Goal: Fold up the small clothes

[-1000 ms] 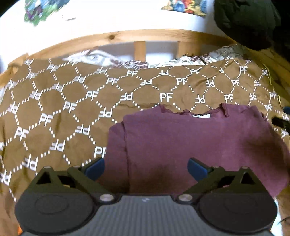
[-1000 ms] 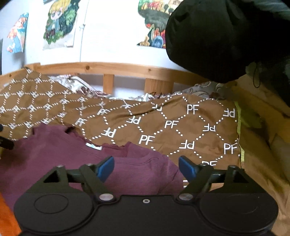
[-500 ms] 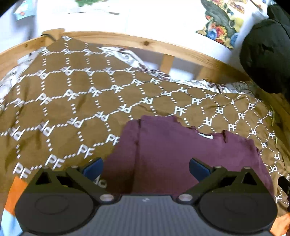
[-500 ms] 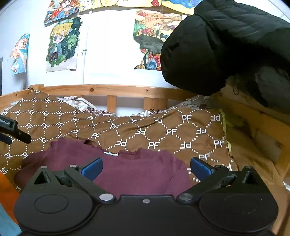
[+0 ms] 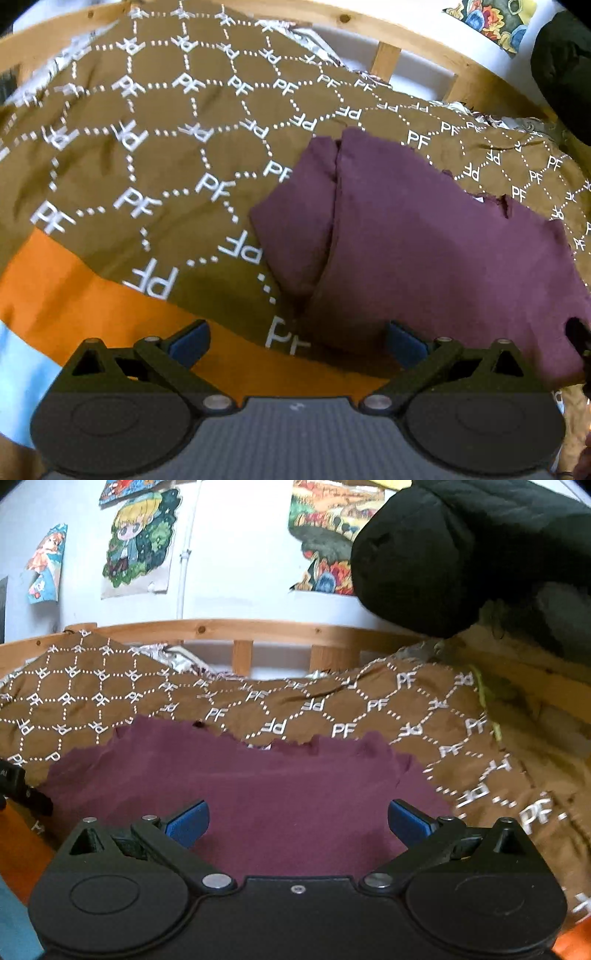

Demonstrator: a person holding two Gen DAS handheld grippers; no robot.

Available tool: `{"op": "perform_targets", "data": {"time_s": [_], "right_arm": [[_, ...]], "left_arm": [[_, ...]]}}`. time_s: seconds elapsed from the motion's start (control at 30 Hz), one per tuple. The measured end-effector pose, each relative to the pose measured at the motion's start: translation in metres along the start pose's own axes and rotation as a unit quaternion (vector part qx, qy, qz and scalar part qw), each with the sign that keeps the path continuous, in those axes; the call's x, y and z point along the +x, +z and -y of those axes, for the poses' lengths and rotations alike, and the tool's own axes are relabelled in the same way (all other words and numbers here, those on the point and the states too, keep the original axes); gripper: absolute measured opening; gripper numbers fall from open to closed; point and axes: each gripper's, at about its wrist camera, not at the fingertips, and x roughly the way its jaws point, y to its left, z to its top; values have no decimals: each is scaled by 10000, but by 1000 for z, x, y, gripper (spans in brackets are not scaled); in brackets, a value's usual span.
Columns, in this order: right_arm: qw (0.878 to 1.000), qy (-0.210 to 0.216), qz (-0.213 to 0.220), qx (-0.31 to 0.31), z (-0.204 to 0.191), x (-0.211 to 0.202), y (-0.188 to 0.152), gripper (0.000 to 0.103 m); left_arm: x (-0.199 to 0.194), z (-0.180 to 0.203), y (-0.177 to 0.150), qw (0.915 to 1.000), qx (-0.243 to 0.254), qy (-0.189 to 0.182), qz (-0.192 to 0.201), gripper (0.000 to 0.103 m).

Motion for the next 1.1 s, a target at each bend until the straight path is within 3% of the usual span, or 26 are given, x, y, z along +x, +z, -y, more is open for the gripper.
{"op": "perform_targets", "data": {"time_s": [0.17, 0.33, 0.63, 0.83, 1.1], "right_arm": [[9989, 254, -383, -135, -17, 24, -4, 102], [9972, 380, -494, -404, -32, 35, -12, 102], [9949, 455, -699, -573, -34, 39, -28, 102], [9948, 531, -750, -448, -30, 41, -29, 102], [9948, 505, -754, -455, -31, 42, -30, 102]], "left_arm": [[10, 2, 1, 9998, -3, -197, -2, 103], [17, 1, 5, 9995, -137, -291, 35, 103], [28, 3, 22, 9999, -97, -98, 95, 103], [36, 6, 40, 9989, 208, 318, 259, 103], [47, 6, 51, 9992, 185, 313, 163, 103]]}}
